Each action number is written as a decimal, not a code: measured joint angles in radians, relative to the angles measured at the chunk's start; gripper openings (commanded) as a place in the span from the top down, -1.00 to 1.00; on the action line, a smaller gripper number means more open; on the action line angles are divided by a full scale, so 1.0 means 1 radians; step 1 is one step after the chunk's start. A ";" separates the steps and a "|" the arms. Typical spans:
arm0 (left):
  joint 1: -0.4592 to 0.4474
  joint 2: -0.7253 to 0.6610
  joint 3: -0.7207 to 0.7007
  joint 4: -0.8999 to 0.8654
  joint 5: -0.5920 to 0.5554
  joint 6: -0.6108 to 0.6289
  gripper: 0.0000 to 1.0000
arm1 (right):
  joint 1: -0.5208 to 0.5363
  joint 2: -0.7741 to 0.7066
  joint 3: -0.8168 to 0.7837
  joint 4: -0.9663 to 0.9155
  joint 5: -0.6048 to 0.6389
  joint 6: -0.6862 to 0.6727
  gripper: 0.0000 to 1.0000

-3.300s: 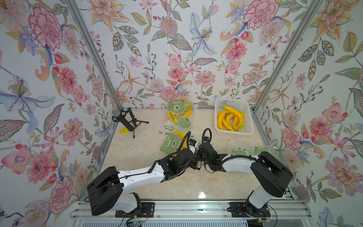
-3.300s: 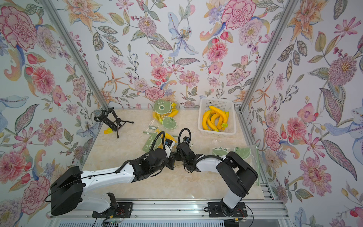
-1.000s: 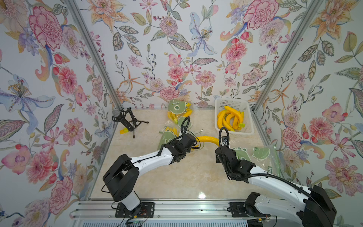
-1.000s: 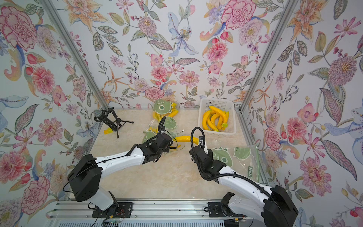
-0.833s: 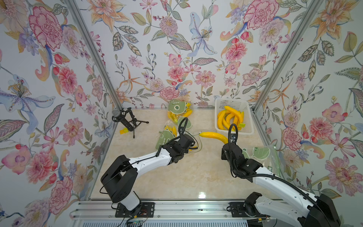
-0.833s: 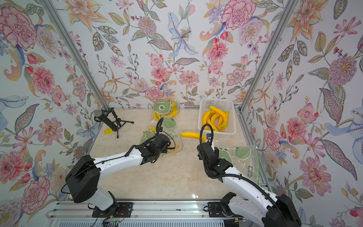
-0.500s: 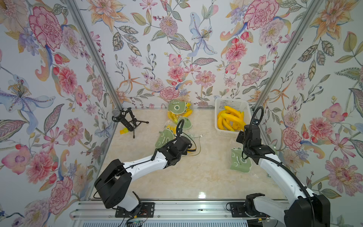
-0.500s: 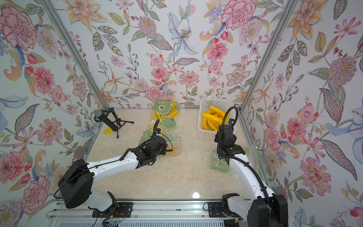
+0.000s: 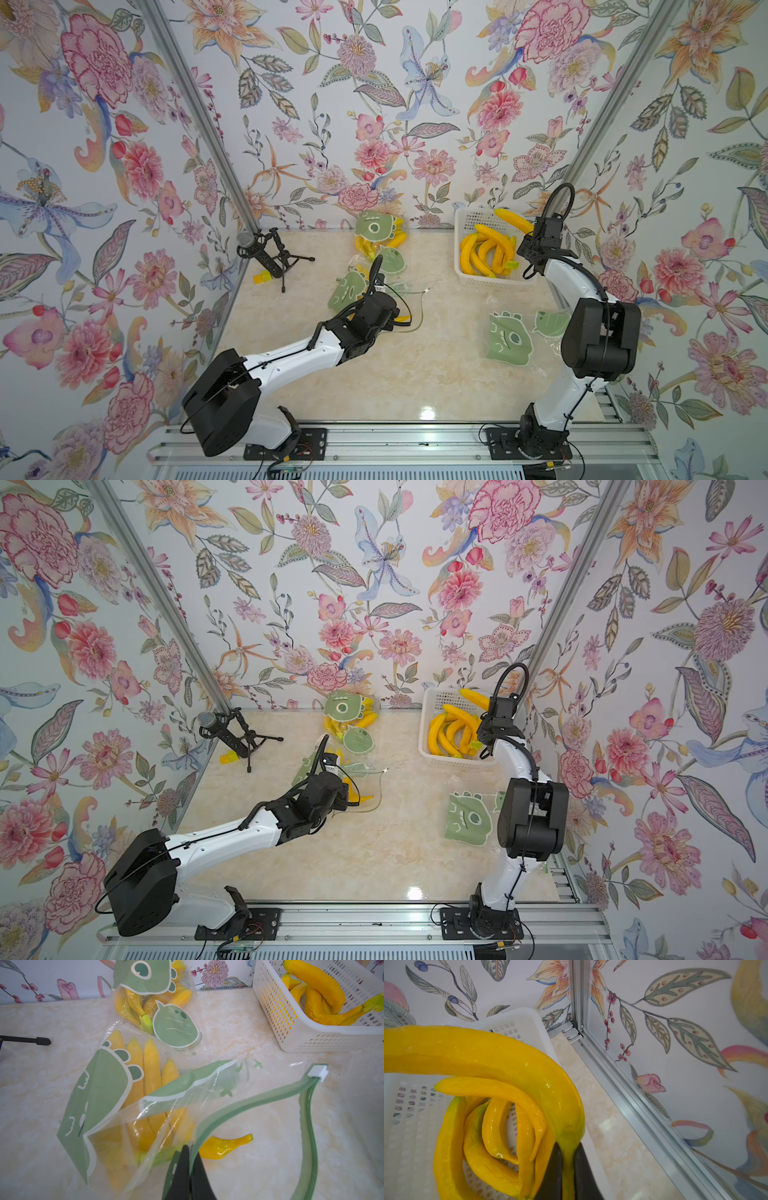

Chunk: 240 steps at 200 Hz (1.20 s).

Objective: Open the zip-top bag and take out the banana
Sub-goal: Place the banana in the basket.

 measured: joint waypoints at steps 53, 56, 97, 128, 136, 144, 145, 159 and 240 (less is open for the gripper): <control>0.000 -0.004 -0.002 0.000 -0.001 0.002 1.00 | 0.000 0.257 0.267 -0.096 0.000 0.020 0.71; 0.000 -0.005 -0.002 0.000 -0.001 0.002 1.00 | 0.002 0.270 0.284 -0.099 0.003 0.019 0.68; 0.000 -0.015 -0.002 -0.002 -0.004 0.003 1.00 | 0.028 0.307 0.328 -0.150 0.008 0.014 0.35; 0.000 -0.029 -0.002 -0.002 -0.004 0.006 1.00 | 0.036 0.304 0.327 -0.164 0.011 0.004 0.26; 0.000 -0.031 -0.002 -0.002 -0.004 0.006 1.00 | 0.035 0.299 0.325 -0.167 0.010 0.003 0.24; 0.000 -0.032 -0.002 -0.002 -0.004 0.006 1.00 | 0.035 0.286 0.315 -0.167 0.009 -0.001 0.20; 0.000 -0.033 -0.002 -0.002 -0.004 0.006 1.00 | 0.035 0.283 0.313 -0.167 0.009 -0.001 0.20; 0.000 -0.033 -0.002 -0.002 -0.004 0.007 1.00 | 0.037 0.233 0.269 -0.168 0.007 -0.005 0.16; -0.034 -0.032 -0.002 0.008 0.020 0.033 1.00 | 0.224 -0.444 -0.318 -0.003 -0.165 -0.011 0.13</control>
